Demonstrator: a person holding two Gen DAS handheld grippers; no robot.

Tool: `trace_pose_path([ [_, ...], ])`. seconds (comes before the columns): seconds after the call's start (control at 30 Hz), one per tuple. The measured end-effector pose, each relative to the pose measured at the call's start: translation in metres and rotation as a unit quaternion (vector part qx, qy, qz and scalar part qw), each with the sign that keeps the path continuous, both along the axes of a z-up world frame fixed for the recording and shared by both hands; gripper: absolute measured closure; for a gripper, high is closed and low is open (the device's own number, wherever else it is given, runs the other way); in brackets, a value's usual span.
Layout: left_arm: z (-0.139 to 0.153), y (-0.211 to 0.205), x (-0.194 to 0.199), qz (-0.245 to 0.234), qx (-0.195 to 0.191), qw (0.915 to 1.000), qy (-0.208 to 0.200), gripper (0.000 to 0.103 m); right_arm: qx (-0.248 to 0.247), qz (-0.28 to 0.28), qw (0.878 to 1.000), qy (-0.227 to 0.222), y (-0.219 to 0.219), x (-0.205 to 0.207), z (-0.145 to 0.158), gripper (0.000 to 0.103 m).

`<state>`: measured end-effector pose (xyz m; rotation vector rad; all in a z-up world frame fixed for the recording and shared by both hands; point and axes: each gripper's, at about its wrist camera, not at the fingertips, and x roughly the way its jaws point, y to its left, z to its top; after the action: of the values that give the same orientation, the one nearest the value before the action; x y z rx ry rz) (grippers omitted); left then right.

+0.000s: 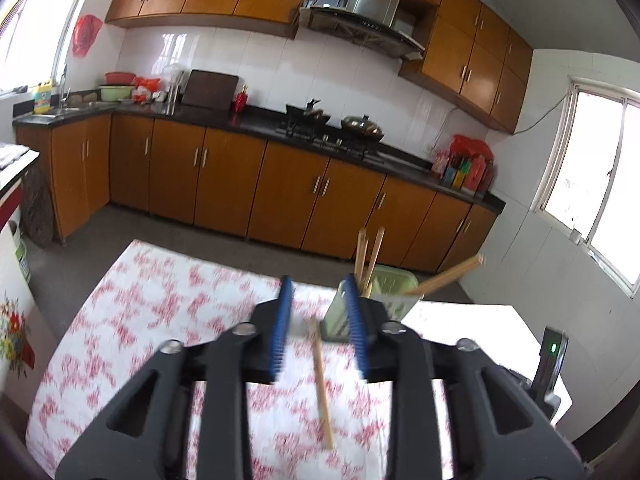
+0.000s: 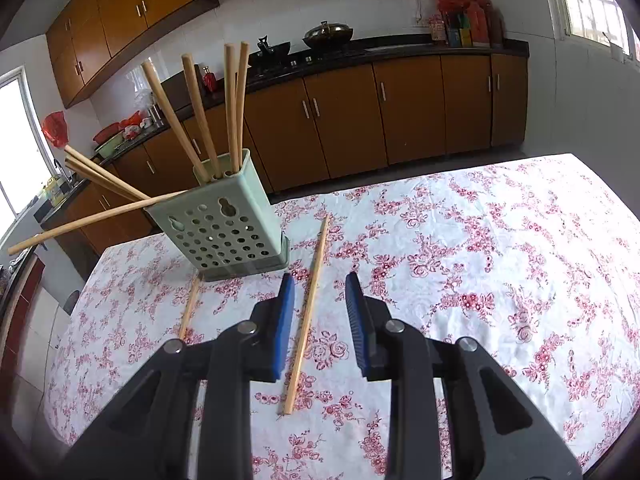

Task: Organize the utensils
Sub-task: 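Move both tools back down to the last chopsticks on the table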

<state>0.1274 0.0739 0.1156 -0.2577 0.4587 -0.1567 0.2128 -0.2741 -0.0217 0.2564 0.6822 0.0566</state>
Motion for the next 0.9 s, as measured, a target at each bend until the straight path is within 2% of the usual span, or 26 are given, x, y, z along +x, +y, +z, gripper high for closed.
trace_pose_path([
  [0.13,-0.028,-0.011,-0.011,-0.005,0.027,0.9996,0.012,0.063,0.002,0.002,1.0,0.006,-0.001,-0.007,-0.004,0.075],
  [0.27,-0.049,-0.029,-0.002,-0.018,0.036,0.999,0.02,0.063,0.007,0.001,1.0,0.01,-0.002,-0.014,-0.006,0.075],
  [0.47,-0.052,-0.048,0.016,-0.014,0.034,0.9993,-0.008,0.063,0.009,-0.01,1.0,0.015,-0.014,-0.02,-0.009,0.075],
  [0.63,-0.052,-0.047,0.029,0.006,0.021,0.9997,-0.012,0.063,0.009,-0.019,1.0,0.02,-0.022,-0.019,-0.013,0.075],
  [0.7,-0.051,-0.045,0.032,0.008,0.01,0.9998,-0.015,0.069,0.009,-0.022,0.999,0.023,-0.024,-0.018,-0.015,0.075],
  [0.73,-0.049,-0.044,0.035,0.007,0.005,0.9998,-0.016,0.084,0.009,-0.022,0.999,0.025,-0.024,-0.018,-0.016,0.075],
  [0.77,-0.048,-0.043,0.037,0.004,0.002,0.9999,-0.014,0.089,0.008,-0.023,0.999,0.026,-0.025,-0.018,-0.017,0.075],
  [0.9,-0.039,-0.045,0.04,0.002,0.002,0.9998,-0.021,0.09,0.007,-0.023,0.999,0.03,-0.025,-0.016,-0.022,0.075],
])
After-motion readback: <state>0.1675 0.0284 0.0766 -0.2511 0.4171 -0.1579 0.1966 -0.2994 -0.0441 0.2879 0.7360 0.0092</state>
